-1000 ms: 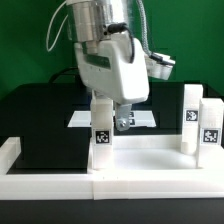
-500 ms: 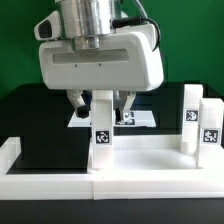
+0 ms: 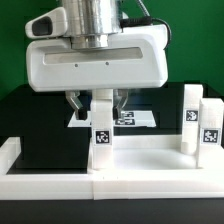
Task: Assemble desk
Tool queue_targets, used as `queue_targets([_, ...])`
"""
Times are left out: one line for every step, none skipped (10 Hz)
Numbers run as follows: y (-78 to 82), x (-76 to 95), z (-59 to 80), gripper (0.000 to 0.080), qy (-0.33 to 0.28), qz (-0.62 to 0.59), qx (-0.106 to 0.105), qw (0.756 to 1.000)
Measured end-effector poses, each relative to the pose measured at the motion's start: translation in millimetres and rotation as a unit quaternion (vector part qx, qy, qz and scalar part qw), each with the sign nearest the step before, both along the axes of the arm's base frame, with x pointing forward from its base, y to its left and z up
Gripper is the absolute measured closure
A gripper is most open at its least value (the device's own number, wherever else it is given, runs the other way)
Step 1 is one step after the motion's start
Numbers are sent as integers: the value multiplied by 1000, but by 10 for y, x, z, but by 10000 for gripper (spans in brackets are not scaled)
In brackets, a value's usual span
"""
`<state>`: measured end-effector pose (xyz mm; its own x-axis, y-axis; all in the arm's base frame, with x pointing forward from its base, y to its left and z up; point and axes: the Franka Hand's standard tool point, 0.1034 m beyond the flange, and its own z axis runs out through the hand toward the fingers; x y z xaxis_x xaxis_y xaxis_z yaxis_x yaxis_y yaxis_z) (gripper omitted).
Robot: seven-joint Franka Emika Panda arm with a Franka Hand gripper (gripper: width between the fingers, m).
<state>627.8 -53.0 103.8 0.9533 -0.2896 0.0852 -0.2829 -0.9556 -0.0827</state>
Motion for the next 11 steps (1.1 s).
queue_targets([0, 0, -1, 514, 1, -17, 2, 1000])
queue_targets([0, 0, -1, 514, 3, -62, 7, 998])
queue_targets([-1, 0, -2, 514, 5, -94, 10, 995])
queue_targets([-1, 0, -3, 514, 6, -110, 12, 994])
queue_targets([3, 0, -4, 514, 10, -175, 18, 984])
queue_targets([33, 0, -3, 514, 17, -272, 27, 962])
queue_targets([60, -4, 0, 514, 24, -355, 36, 934])
queue_targets([68, 2, -4, 514, 31, -447, 55, 892])
queue_targets([85, 18, -1, 512, 37, -527, 74, 846])
queue_targets([94, 23, -7, 512, 40, -591, 89, 801])
queue_targets([93, 27, -5, 512, 41, -621, 93, 777])
